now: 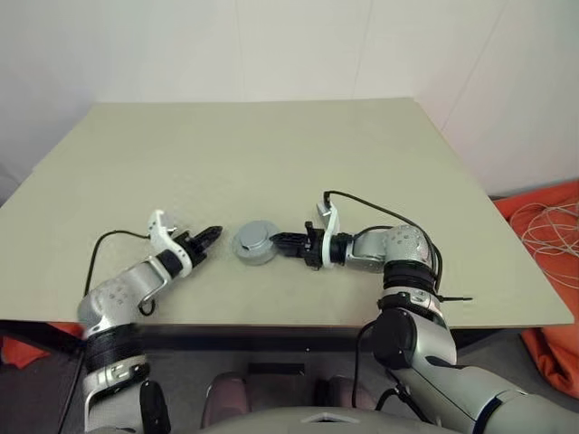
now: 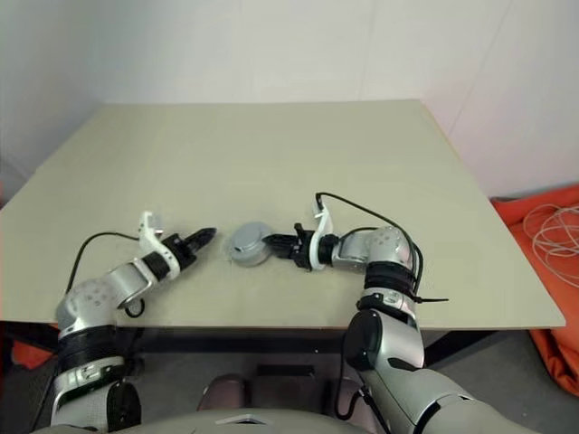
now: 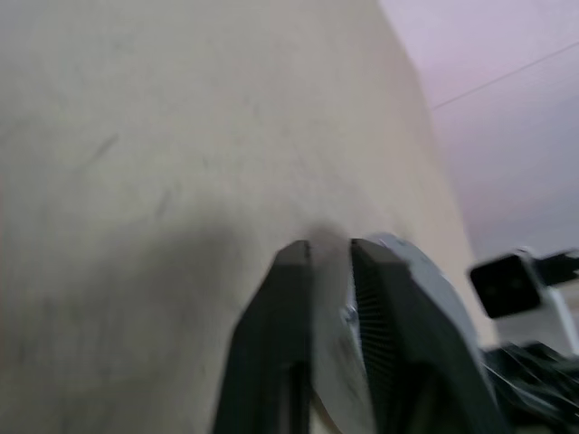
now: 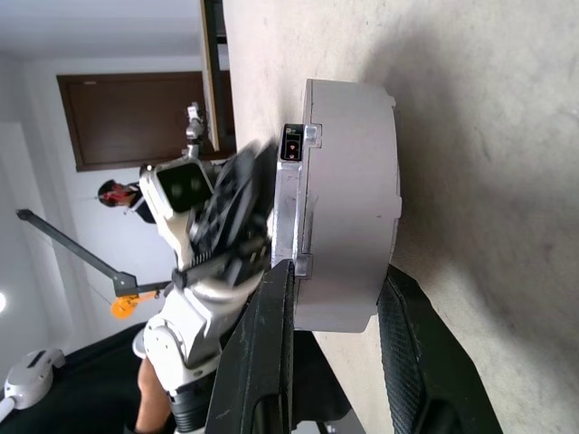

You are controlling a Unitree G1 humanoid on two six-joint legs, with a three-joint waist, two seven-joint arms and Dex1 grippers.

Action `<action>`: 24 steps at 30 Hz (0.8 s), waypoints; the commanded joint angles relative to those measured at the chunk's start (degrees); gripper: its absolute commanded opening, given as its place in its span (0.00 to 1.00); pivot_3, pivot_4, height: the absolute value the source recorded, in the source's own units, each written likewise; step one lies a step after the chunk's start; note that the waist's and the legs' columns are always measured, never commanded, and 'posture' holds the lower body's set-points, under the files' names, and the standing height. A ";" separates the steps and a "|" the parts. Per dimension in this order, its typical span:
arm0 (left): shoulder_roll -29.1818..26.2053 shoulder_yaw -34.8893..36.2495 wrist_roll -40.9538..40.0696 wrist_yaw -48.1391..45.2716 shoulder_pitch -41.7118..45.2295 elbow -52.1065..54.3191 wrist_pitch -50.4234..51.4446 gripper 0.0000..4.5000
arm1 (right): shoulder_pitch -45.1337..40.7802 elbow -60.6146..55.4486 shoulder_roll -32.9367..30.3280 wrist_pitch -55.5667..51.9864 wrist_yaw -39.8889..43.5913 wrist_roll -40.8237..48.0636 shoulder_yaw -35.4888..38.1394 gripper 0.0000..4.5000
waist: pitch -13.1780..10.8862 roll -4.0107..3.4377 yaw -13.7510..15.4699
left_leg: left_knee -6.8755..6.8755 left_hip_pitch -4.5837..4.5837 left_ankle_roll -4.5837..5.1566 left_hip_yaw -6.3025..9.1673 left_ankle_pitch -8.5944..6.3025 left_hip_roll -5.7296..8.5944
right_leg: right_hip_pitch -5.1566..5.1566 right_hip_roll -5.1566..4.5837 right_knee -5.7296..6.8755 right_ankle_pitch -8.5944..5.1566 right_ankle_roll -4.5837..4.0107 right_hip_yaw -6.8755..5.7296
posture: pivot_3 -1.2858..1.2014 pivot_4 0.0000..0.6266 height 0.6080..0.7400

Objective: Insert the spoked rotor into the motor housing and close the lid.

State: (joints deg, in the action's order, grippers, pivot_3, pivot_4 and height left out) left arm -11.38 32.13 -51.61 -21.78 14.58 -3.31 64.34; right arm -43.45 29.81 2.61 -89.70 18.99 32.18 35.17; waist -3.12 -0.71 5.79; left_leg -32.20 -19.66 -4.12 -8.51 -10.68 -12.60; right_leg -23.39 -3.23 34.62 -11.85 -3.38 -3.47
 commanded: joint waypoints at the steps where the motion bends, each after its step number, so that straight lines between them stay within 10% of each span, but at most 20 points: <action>1: 0.56 3.08 -9.75 -1.04 -1.31 3.94 3.79 0.41 | -3.50 -2.38 -0.43 0.16 1.51 3.69 0.50 0.24 | -0.05 0.04 0.11 | -0.01 0.00 0.00 0.00 0.00 -0.01 | -0.01 0.00 0.00 0.00 0.01 -0.02 | 0.52 0.00 1.00; 9: 3.46 6.58 -24.14 5.86 -3.81 2.18 6.23 1.00 | -6.50 -1.60 -2.28 0.66 1.83 5.17 1.98 0.24 | -0.07 0.07 0.20 | -0.02 0.00 -0.01 -0.01 0.00 -0.03 | 0.03 0.01 0.00 -0.02 0.05 -0.02 | 0.52 0.00 1.00; 24: 4.54 -0.37 -47.61 22.51 -4.86 -1.09 1.71 1.00 | -7.26 -4.98 -0.97 -2.80 2.19 13.33 0.53 0.24 | -0.08 0.10 0.45 | -0.05 -0.14 -0.01 0.00 0.01 -0.06 | 0.03 0.05 0.01 -0.02 0.06 -0.03 | 0.52 0.00 1.00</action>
State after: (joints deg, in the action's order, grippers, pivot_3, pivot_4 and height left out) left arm -6.05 32.56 -96.77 0.85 9.36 -4.72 67.06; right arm -49.05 27.94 1.10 -92.24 20.05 41.12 35.72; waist -3.19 -0.62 6.24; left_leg -32.25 -19.80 -4.14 -8.51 -10.67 -12.66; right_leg -23.36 -3.18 34.63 -11.87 -3.31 -3.50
